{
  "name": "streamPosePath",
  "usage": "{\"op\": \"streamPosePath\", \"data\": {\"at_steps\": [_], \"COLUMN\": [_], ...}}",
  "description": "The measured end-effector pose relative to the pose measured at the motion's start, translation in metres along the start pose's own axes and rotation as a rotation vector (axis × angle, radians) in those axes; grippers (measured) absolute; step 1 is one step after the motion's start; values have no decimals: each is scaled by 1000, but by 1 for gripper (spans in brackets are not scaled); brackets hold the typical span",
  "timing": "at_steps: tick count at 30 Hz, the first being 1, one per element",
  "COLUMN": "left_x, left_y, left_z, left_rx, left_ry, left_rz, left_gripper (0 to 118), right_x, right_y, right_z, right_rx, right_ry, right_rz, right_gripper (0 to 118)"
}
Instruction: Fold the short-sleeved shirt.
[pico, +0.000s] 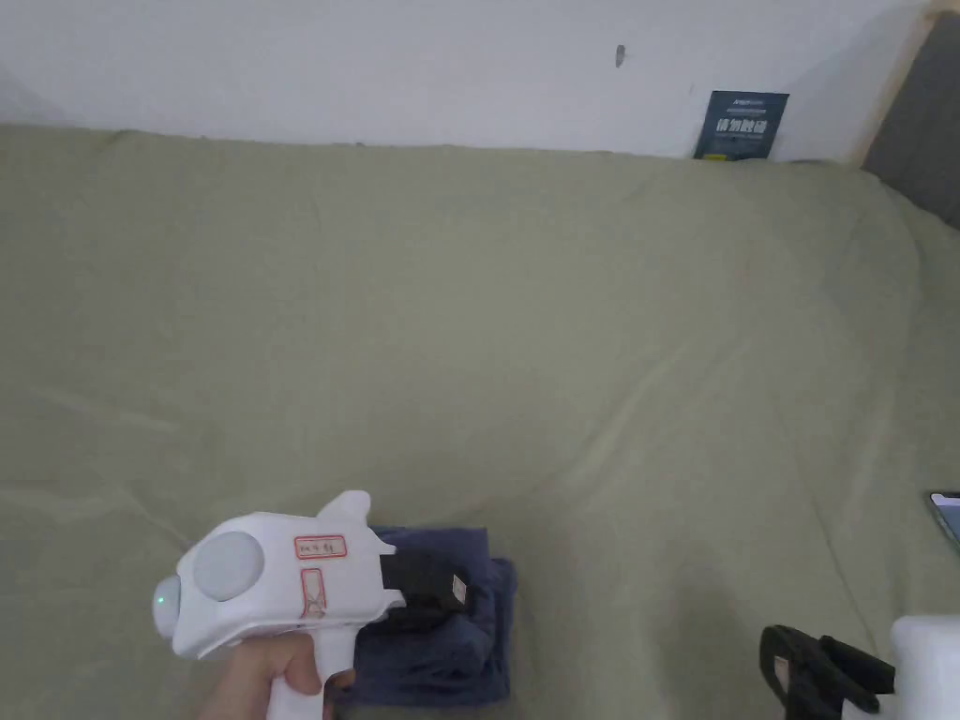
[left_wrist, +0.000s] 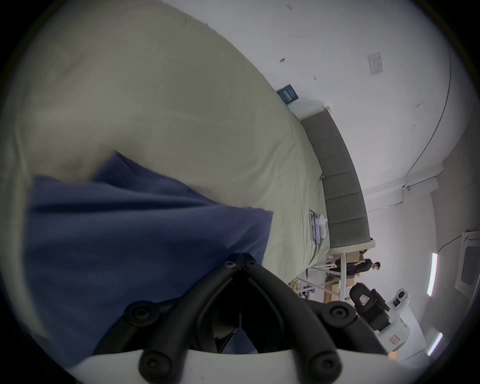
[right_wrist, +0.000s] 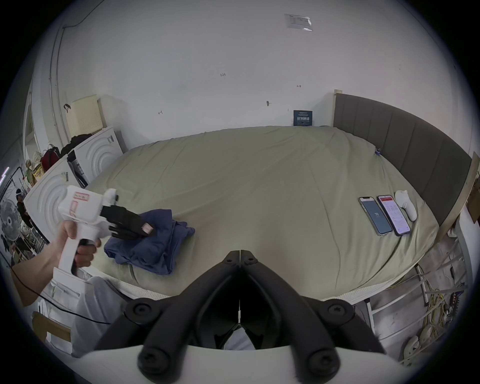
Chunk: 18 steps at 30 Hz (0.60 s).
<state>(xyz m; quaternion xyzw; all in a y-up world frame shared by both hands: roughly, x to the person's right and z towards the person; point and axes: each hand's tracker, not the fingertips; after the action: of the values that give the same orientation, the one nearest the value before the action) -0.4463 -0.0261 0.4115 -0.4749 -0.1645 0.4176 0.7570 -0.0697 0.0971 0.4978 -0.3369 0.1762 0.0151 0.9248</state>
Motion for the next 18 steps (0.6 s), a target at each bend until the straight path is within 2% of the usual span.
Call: {"op": "streamPosePath", "data": {"at_steps": [3, 6, 10, 15, 18], "left_x": [-10, -3, 23, 37, 22], "left_y": [-2, -2, 1, 0, -9], "left_z": [-19, -10, 32, 123, 163], "left_rx": [-34, -31, 13, 163, 203], "left_ry": [31, 24, 97, 251, 372], "left_rz": [0, -4, -138, -258, -292], "left_gripper": [0, 0, 0, 0, 0], "right_x": [4, 3, -12, -61, -82], "right_y": [-2, -3, 6, 32, 39], "right_z": [-2, -5, -21, -77, -127], "right_rx": [-9, -18, -39, -100, -199], "right_ry": [-1, 5, 75, 307, 518], "right_rz": [-9, -12, -19, -14, -96], "right_gripper": [0, 0, 0, 0, 0]}}
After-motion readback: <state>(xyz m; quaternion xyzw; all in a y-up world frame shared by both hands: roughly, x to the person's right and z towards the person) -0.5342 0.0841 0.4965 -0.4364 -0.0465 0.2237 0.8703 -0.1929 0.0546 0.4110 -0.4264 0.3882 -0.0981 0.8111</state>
